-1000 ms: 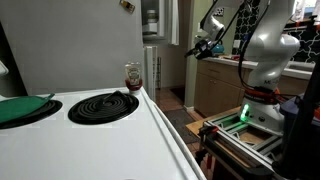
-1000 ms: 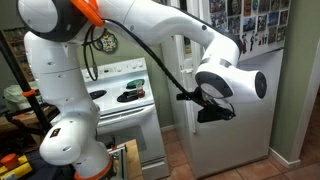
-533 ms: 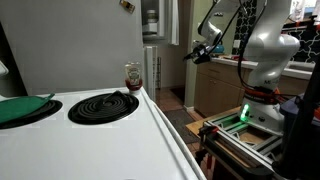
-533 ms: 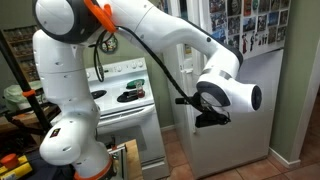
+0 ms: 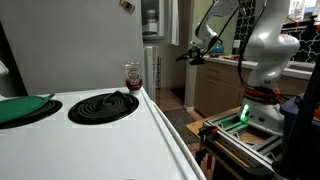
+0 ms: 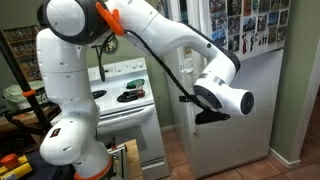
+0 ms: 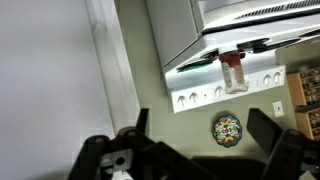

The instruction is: Open both refrigerator doors

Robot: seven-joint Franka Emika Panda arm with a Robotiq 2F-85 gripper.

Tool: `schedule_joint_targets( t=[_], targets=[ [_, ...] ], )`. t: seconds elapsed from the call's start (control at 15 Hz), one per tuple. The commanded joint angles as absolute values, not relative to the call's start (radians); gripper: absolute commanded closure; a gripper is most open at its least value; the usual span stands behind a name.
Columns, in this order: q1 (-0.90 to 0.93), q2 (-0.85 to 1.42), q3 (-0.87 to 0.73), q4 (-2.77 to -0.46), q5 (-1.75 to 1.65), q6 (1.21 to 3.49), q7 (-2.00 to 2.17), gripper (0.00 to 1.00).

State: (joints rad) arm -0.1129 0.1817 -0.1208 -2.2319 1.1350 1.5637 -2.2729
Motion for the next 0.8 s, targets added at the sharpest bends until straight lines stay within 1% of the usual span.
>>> schedule_joint_targets(
  t=[0.0,0.73],
  targets=[
    [-0.108,0.242,-0.09,-2.266,1.276,1.599,-2.401,0.0],
    [-0.057,0.447,-0.02,-2.189,1.593,1.524,-2.565,0.0]
  ],
)
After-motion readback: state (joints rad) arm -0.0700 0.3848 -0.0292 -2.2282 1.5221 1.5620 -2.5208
